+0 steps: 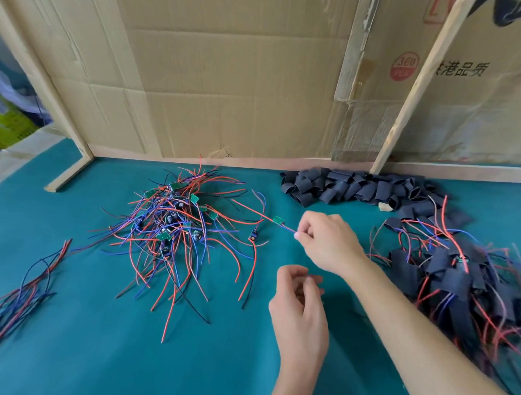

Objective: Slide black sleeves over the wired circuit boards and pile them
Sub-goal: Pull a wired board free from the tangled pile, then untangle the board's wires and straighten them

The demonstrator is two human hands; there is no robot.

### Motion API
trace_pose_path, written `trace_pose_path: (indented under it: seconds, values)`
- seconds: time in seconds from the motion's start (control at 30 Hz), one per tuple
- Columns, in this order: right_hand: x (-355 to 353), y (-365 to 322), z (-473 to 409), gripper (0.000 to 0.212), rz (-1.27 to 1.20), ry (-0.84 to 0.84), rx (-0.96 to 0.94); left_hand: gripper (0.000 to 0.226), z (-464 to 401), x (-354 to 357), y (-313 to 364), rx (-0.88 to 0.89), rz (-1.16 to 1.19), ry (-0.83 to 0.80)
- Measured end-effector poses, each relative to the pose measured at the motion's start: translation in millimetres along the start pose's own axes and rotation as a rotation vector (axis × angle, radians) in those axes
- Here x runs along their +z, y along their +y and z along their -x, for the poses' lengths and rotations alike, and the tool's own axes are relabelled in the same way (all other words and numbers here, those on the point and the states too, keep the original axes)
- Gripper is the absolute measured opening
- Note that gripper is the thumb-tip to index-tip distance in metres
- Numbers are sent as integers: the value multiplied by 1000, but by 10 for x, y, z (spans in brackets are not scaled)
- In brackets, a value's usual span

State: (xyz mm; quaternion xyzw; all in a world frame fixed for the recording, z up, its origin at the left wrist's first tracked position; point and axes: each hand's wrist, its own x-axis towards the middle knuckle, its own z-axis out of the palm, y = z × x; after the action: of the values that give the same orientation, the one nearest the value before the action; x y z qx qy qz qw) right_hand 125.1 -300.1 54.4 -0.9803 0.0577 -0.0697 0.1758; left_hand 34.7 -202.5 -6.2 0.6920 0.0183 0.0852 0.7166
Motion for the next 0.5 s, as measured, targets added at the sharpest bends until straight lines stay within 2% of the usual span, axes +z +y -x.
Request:
trace_pose_path:
  seconds: [0.17, 0.23, 0.37, 0.43, 0.47, 0.5]
  values:
    - [-278, 130, 771, 18, -195, 83, -72, 23, -7, 5, 47, -15, 90, 22]
    - [-282, 113, 1041, 18, -249, 39, -135, 21, 0, -1, 43, -16, 113, 33]
    - [-295, 121, 1233, 15, -387, -158, -149, 16, 11, -32, 46, -14, 91, 48]
    - [-402, 154, 1133, 8, -357, -378, -159, 14, 0, -40, 51, -48, 137, 42]
    - [-458, 176, 1054, 5, -311, -449, -174, 16, -7, -40, 45, -56, 145, 42]
    - [-496, 202, 948, 4, -283, -441, -178, 17, -12, -35, 35, -52, 137, 42]
